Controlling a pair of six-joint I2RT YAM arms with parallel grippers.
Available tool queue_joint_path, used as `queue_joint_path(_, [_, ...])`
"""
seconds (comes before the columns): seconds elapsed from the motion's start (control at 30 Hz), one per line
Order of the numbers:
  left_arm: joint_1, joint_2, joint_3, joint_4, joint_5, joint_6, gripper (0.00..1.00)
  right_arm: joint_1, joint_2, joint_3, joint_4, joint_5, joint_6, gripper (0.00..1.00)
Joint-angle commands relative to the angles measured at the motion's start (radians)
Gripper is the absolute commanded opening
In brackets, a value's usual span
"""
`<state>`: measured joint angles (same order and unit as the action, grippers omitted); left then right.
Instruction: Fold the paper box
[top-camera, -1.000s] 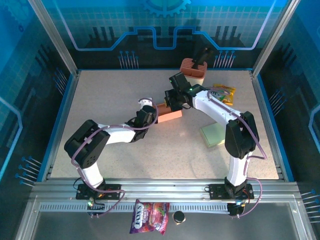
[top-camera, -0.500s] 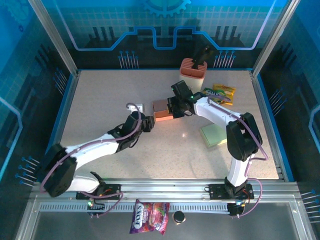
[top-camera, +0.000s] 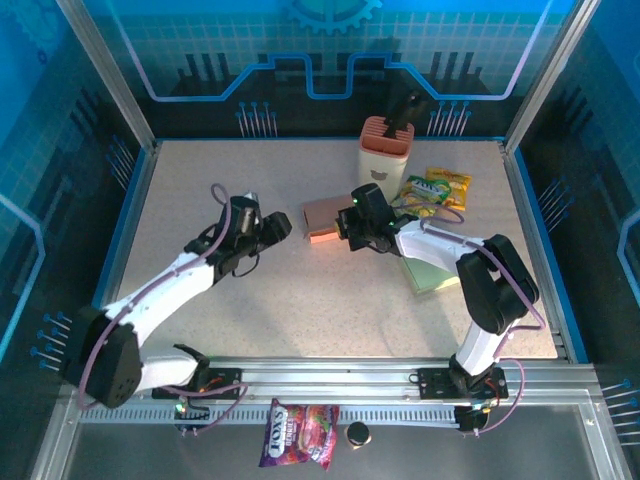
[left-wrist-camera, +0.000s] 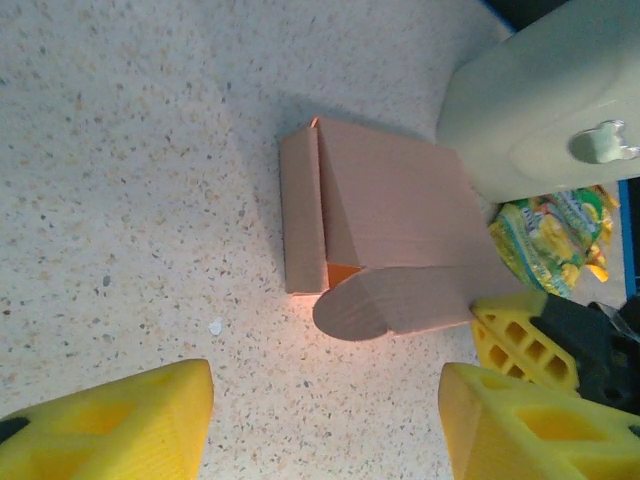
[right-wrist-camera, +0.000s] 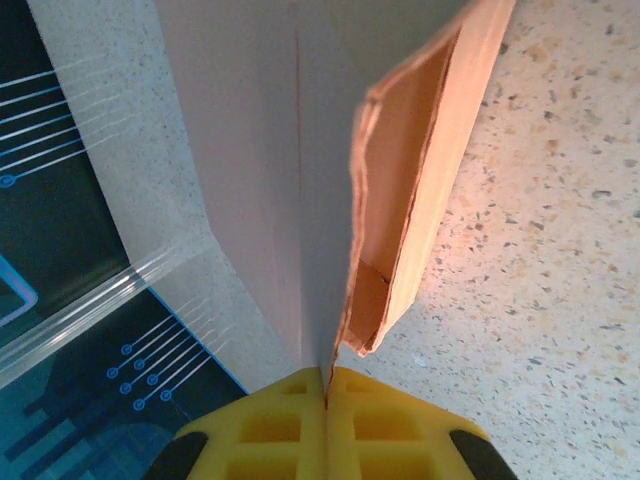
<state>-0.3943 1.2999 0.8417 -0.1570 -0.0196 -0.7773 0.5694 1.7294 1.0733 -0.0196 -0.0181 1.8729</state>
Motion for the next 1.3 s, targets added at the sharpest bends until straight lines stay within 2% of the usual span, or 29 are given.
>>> queue_joint_path(0.0, [0.024, 0.111, 0.1, -0.043, 0.184, -0.005, 0.6, 0.02, -0.036, -0.033, 0.068, 0.014, -0.026, 0.0])
queue_joint_path(0.13, [0.028, 0.24, 0.182, -0.044, 0.232, 0.041, 0.58, 0.027, -0.045, -0.055, 0.074, 0.015, -0.023, 0.01])
queue_joint_path(0.33, [0.041, 0.388, 0.316, -0.156, 0.211, 0.128, 0.56, 0.045, -0.064, -0.083, 0.064, 0.01, -0.014, 0.02])
queue_joint_path(0.57, [0.045, 0.427, 0.303, -0.216, 0.219, 0.173, 0.54, 0.085, -0.116, -0.159, 0.078, 0.019, 0.001, 0.05])
queue_joint_path(0.8, [0.045, 0.46, 0.244, -0.151, 0.238, 0.167, 0.48, 0.099, -0.13, -0.188, 0.07, 0.007, 0.008, 0.19])
queue_joint_path(0.9, [0.043, 0.487, 0.247, -0.131, 0.251, 0.167, 0.45, 0.091, -0.133, -0.188, 0.029, -0.016, -0.017, 0.28])
queue_joint_path(1.0, [0.043, 0.497, 0.242, -0.123, 0.238, 0.17, 0.44, 0.067, -0.154, -0.166, -0.041, -0.056, -0.102, 0.34])
queue_joint_path(1.07, [0.043, 0.497, 0.238, -0.109, 0.233, 0.173, 0.42, 0.04, -0.18, -0.126, -0.171, -0.098, -0.23, 0.39])
queue_joint_path(1.17, [0.043, 0.492, 0.238, -0.113, 0.217, 0.179, 0.41, -0.006, -0.24, -0.061, -0.346, -0.118, -0.491, 0.45])
queue_joint_path(1.27, [0.043, 0.482, 0.233, -0.119, 0.201, 0.189, 0.39, -0.065, -0.291, -0.01, -0.457, -0.081, -0.768, 0.55])
